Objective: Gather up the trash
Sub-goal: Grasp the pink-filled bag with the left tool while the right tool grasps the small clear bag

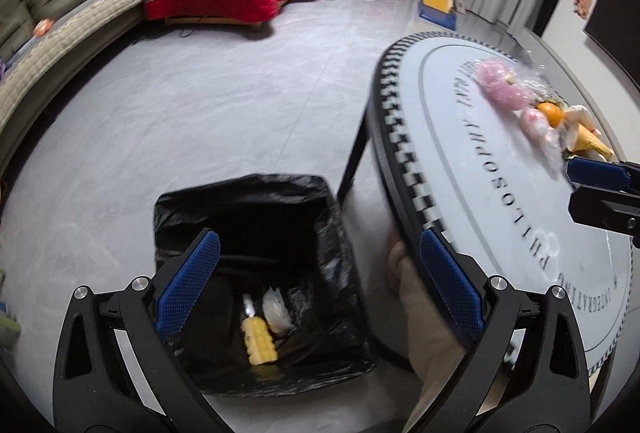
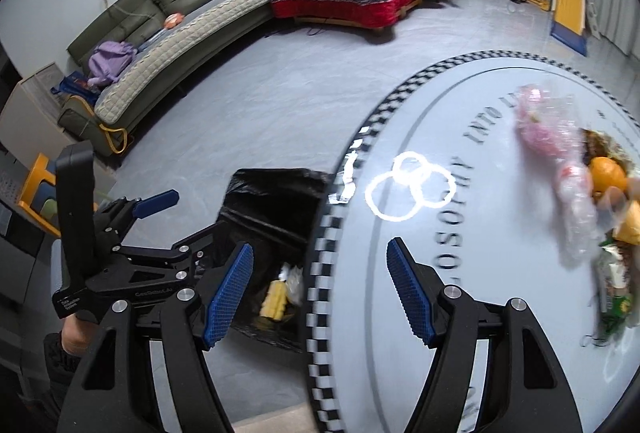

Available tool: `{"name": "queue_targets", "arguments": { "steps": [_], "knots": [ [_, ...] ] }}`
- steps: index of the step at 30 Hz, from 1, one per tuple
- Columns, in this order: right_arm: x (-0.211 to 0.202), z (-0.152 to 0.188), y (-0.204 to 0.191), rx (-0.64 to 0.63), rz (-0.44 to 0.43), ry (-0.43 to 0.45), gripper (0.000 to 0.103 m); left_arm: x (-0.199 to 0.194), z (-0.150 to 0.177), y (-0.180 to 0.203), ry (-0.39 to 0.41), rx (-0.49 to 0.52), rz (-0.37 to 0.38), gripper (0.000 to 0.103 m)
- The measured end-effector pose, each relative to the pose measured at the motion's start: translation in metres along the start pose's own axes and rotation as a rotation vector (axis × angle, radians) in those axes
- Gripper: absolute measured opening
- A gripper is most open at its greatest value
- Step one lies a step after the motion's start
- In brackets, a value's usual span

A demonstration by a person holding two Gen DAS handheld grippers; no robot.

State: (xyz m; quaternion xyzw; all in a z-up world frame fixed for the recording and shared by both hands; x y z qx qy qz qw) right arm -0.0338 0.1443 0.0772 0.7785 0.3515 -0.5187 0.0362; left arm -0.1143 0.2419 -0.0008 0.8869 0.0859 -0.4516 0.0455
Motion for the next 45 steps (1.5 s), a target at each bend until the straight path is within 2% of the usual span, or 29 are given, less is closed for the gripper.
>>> {"name": "queue_targets", "arguments": {
  "steps": [8, 15, 19, 25, 31, 36, 39, 40, 41, 44, 45],
  "knots": [
    [-0.021, -0.030, 0.070, 0.078, 0.098, 0.038, 0.070, 0.013, -0.060, 0.064, 0.028, 0.111, 0.071, 0.097],
    [-0.024, -0.056, 0.120, 0.131, 0.147, 0.046, 0.070, 0.029, -0.114, 0.096, 0.046, 0.167, 0.097, 0.097],
    [-0.010, -0.067, 0.154, 0.179, 0.170, 0.027, 0.070, 0.048, -0.141, 0.102, 0.029, 0.178, 0.103, 0.097],
    [0.024, -0.074, 0.188, 0.207, 0.212, -0.033, 0.070, 0.071, -0.165, 0.107, 0.011, 0.184, 0.120, 0.097],
    [0.055, -0.078, 0.207, 0.203, 0.248, -0.094, 0.070, 0.086, -0.194, 0.119, 0.003, 0.156, 0.185, 0.097],
    [0.063, -0.080, 0.215, 0.189, 0.275, -0.096, 0.070, 0.091, -0.215, 0.143, 0.006, 0.189, 0.205, 0.097],
    [0.063, -0.079, 0.219, 0.158, 0.317, -0.097, 0.061, 0.100, -0.226, 0.157, -0.002, 0.193, 0.231, 0.097],
    [0.062, -0.079, 0.220, 0.156, 0.324, -0.093, 0.054, 0.106, -0.230, 0.162, -0.008, 0.194, 0.232, 0.097],
    [0.059, -0.078, 0.223, 0.160, 0.329, -0.085, 0.040, 0.111, -0.233, 0.166, -0.015, 0.194, 0.232, 0.097],
    [0.053, -0.078, 0.230, 0.199, 0.284, -0.079, 0.024, 0.126, -0.239, 0.181, -0.038, 0.194, 0.250, 0.097],
    [0.052, -0.077, 0.233, 0.209, 0.271, -0.079, 0.023, 0.131, -0.240, 0.187, -0.047, 0.198, 0.254, 0.097]
  ]
}}
Point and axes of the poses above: each gripper's, at about its wrist camera, not at the fingertips, and x roughly the way its jaws point, y to its right, z to its underside, the point moved 8 cm from there along x, roughly the way its jaws point, and after that the axes turned 10 degrees about x, right-handed, at the moved point
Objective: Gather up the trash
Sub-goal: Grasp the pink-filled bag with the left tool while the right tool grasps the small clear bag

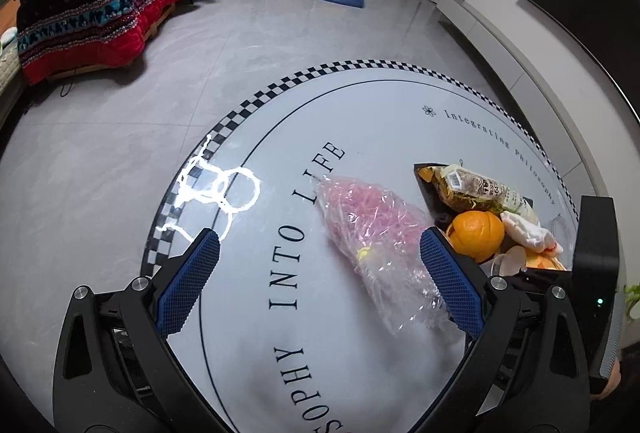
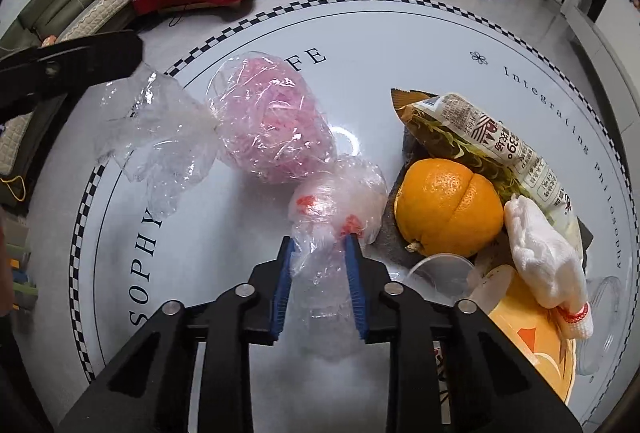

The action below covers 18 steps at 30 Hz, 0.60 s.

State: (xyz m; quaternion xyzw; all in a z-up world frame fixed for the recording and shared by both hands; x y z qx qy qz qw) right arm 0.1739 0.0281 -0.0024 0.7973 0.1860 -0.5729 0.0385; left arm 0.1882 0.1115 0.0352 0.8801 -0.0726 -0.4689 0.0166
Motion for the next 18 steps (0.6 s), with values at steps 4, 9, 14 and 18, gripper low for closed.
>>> {"name": "queue_targets", "arguments": {
  "steps": [4, 9, 14, 18],
  "knots": [
    [-0.001, 0.000, 0.003, 0.015, -0.031, 0.005, 0.021, 0.021, -0.004, 0.015, -0.029, 0.010, 0.015, 0.097],
    [-0.001, 0.000, 0.005, 0.018, -0.053, 0.012, 0.021, 0.049, -0.004, 0.031, -0.086, 0.040, 0.015, 0.097],
    [-0.004, 0.007, 0.012, 0.029, -0.077, 0.017, 0.021, 0.069, -0.002, 0.035, -0.116, 0.009, 0.017, 0.097],
    [-0.006, 0.010, 0.016, 0.040, -0.086, 0.019, 0.020, 0.074, -0.002, 0.032, -0.123, -0.032, 0.013, 0.097]
  ]
}}
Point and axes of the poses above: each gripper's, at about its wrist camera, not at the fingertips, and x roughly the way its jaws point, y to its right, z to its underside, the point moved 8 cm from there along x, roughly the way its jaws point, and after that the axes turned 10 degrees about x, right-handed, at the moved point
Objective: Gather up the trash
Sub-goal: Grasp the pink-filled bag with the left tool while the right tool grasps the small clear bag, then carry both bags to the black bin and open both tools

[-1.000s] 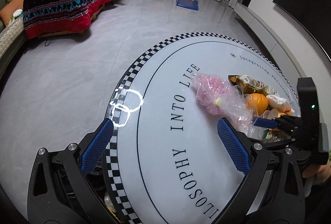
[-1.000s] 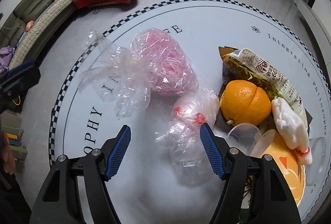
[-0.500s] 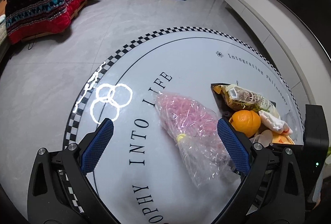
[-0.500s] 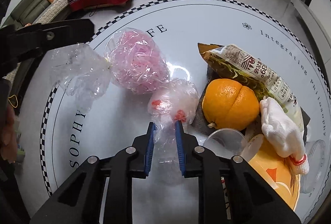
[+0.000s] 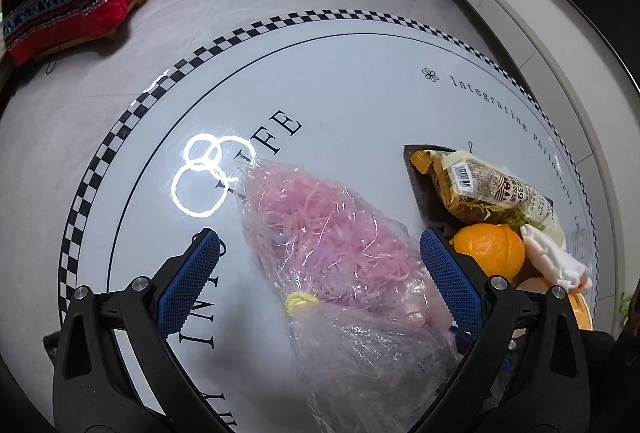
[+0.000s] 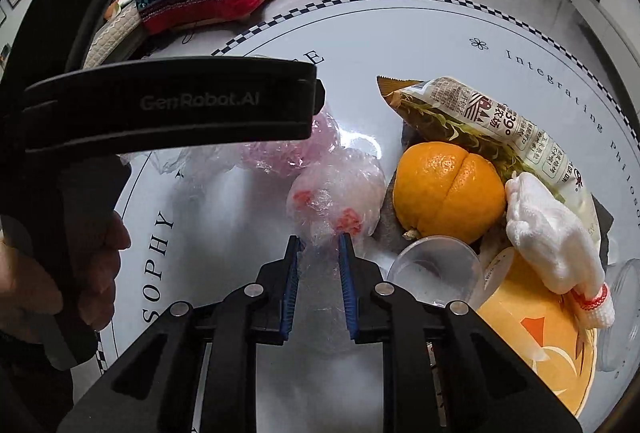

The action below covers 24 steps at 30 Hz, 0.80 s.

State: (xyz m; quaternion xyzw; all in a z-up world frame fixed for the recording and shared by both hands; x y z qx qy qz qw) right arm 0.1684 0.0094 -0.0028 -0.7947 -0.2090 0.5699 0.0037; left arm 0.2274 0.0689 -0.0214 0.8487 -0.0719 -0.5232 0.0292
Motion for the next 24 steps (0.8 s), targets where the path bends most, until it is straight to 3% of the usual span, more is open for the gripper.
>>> {"name": "queue_targets", "arguments": {
  "steps": [1, 2, 3, 8, 13, 24],
  "knots": [
    [0.000, -0.001, 0.002, 0.005, -0.003, -0.001, 0.019, 0.003, 0.001, 0.001, -0.006, 0.003, 0.003, 0.093],
    [-0.001, -0.001, 0.003, 0.008, -0.008, -0.003, 0.018, 0.007, 0.003, 0.003, -0.020, 0.006, 0.011, 0.081],
    [-0.001, 0.000, 0.004, 0.010, -0.009, -0.005, 0.018, 0.011, 0.006, 0.006, -0.037, 0.005, 0.034, 0.077],
    [-0.007, 0.003, 0.006, 0.016, -0.015, -0.007, 0.013, 0.005, 0.016, 0.012, -0.020, 0.022, 0.031, 0.051],
    [-0.024, 0.015, -0.003, 0.016, -0.030, 0.004, 0.013, -0.020, 0.027, 0.009, 0.010, 0.043, 0.016, 0.044],
    [-0.073, 0.050, -0.025, 0.022, -0.029, 0.047, 0.013, -0.097, 0.076, -0.008, 0.097, 0.038, -0.031, 0.044]
  ]
}}
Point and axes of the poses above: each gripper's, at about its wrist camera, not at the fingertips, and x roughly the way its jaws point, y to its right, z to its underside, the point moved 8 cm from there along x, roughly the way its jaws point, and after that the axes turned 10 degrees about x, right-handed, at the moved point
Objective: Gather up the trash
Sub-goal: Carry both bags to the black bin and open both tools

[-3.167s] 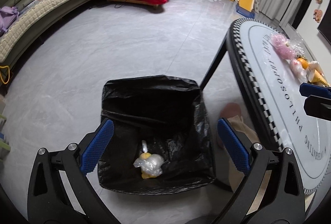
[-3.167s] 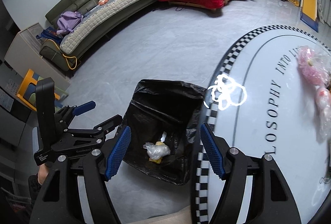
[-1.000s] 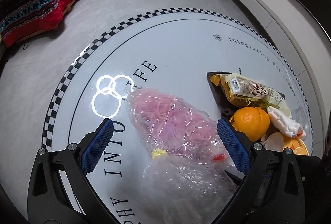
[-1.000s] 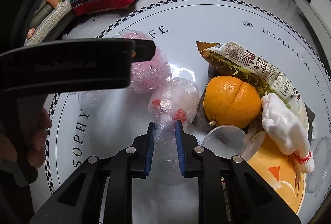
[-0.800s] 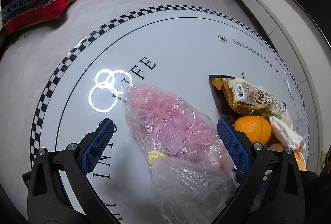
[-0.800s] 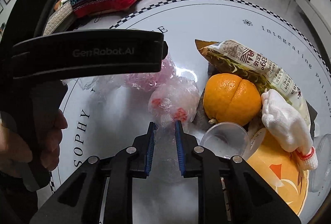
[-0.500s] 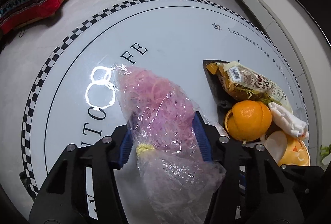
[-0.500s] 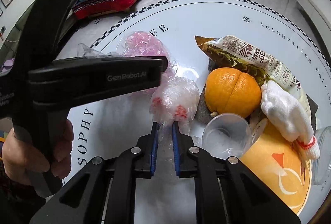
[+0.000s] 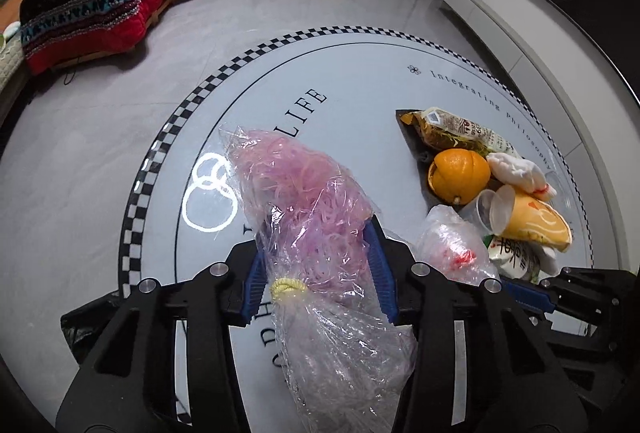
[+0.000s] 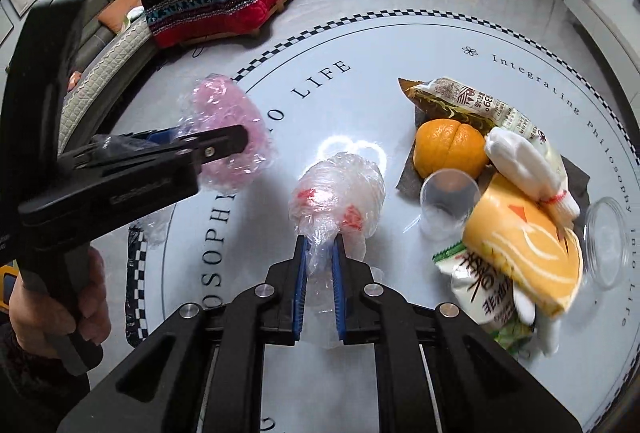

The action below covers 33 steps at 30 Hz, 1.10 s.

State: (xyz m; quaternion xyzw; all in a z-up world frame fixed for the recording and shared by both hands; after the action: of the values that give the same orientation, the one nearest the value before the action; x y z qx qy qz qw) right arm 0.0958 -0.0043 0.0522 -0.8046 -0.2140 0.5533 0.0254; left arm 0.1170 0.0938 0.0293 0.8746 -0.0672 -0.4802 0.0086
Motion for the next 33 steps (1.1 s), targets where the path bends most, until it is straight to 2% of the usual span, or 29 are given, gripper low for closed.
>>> {"name": "queue_targets", "arguments": {
  "steps": [7, 18, 27, 33],
  "knots": [
    [-0.021, 0.017, -0.032, -0.019, -0.009, 0.023, 0.013, -0.046, 0.031, -0.012, 0.046, -0.007, -0.030, 0.044],
    [-0.043, 0.052, -0.103, -0.118, -0.062, 0.050, 0.013, -0.117, 0.103, -0.038, 0.111, -0.044, -0.099, 0.045],
    [-0.043, 0.082, -0.160, -0.209, -0.107, 0.034, 0.013, -0.144, 0.160, -0.074, 0.126, -0.110, -0.179, 0.045],
    [-0.032, 0.104, -0.194, -0.269, -0.145, 0.005, 0.013, -0.152, 0.203, -0.100, 0.124, -0.170, -0.206, 0.045]
  ]
}}
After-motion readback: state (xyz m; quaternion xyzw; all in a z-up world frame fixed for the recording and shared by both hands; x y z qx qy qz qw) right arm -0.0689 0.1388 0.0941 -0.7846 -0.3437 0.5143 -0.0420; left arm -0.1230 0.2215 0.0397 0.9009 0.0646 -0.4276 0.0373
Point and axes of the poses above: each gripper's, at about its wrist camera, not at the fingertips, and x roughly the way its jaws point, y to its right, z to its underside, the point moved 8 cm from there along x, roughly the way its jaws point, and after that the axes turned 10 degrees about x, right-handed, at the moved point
